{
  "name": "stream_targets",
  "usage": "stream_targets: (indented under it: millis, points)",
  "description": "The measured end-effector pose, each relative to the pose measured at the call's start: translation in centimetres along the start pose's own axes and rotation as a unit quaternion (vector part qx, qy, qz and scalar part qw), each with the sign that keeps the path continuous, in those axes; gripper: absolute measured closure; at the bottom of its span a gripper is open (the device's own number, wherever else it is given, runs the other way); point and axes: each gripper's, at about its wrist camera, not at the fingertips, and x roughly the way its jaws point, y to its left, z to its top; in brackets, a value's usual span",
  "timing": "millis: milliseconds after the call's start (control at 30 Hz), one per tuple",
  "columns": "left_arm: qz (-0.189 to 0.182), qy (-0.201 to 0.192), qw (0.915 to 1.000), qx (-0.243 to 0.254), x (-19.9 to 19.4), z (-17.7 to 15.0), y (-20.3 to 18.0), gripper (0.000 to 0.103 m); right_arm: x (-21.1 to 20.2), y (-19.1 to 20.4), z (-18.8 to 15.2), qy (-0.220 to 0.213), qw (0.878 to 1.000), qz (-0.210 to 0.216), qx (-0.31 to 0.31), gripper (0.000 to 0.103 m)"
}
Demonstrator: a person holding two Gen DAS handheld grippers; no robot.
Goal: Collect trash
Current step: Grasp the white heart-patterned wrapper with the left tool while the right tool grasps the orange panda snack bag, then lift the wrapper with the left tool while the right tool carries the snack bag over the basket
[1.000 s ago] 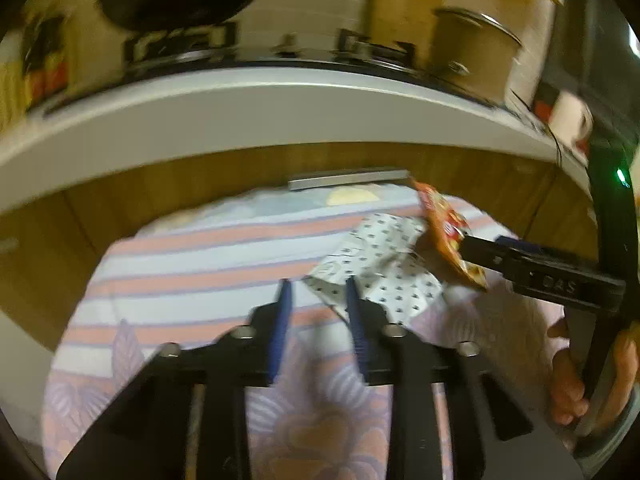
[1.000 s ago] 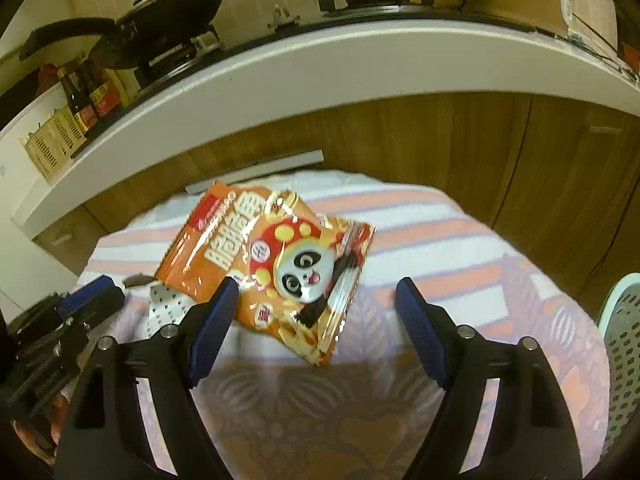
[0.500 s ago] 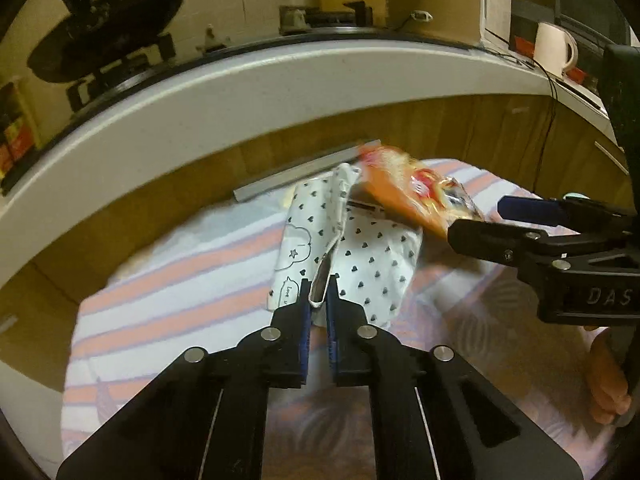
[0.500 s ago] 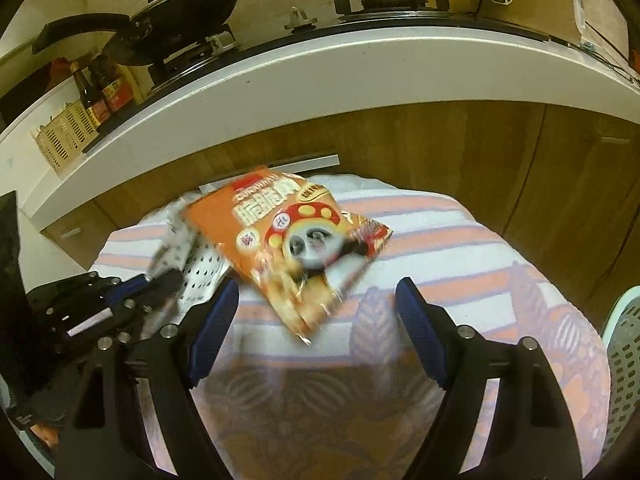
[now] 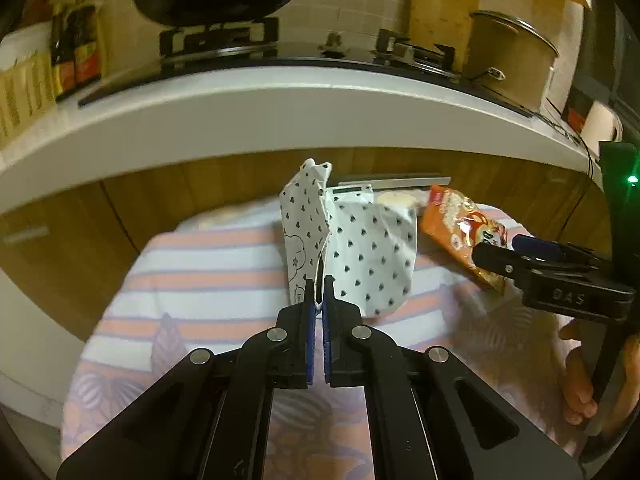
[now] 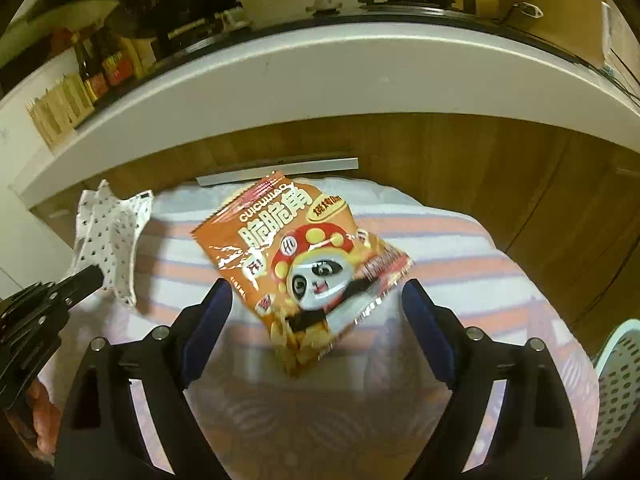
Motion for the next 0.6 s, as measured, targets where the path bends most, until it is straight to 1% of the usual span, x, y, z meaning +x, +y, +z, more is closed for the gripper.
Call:
stream_targets:
  millis: [67,200,267,300,333,400,433,533,600]
  points:
    - [-0.002,-0.005,1.0000,-0.005,0.1,0.0,0.2,0.102,0.8,0.0,0.2,0.009,1.000,-0.001,0.003,0.017]
    - [-0.006,-0.010,0.9999,-0.008,0.1,0.0,0.4,0.102,1.9,0.9,0.8,0.016,0.999,-0.034,-0.014,0.017]
    - [-0.010,-0.007,0.9999,-0.010,0.3,-0.1,0.3,0.102,2.2,1.3,0.9,0.016,0.999,-0.044,-0.022,0.020]
    - [-0.010,-0.007,0.9999,-0.008,0.3,-0.2,0.2,0.102,2.2,1.6,1.0,0.013,0.998,-0.047,-0.028,0.029]
    - [-0.010,-0.007,0.9999,-0.005,0.3,-0.2,0.0,0.102,2.2,1.8,1.0,0.011,0.998,-0.049,-0.032,0.042]
    - [-0.011,-0.007,0.9999,-0.002,0.4,-0.3,-0.2,0.102,2.1,2.1,0.9,0.009,0.999,-0.036,-0.039,0.063]
    - [-0.012,-0.006,0.9999,0.000,0.4,-0.4,-0.4,0.102,1.8,2.4,0.8,0.003,0.998,-0.040,-0.045,0.073]
    - [-0.012,-0.006,0.9999,0.004,0.5,-0.4,-0.6,0.102,1.2,2.4,0.6,-0.011,0.999,-0.024,-0.042,0.084]
    - [-0.012,-0.006,0.9999,0.005,0.4,-0.4,-0.7,0.102,0.8,2.4,0.5,-0.019,0.999,-0.022,-0.041,0.088]
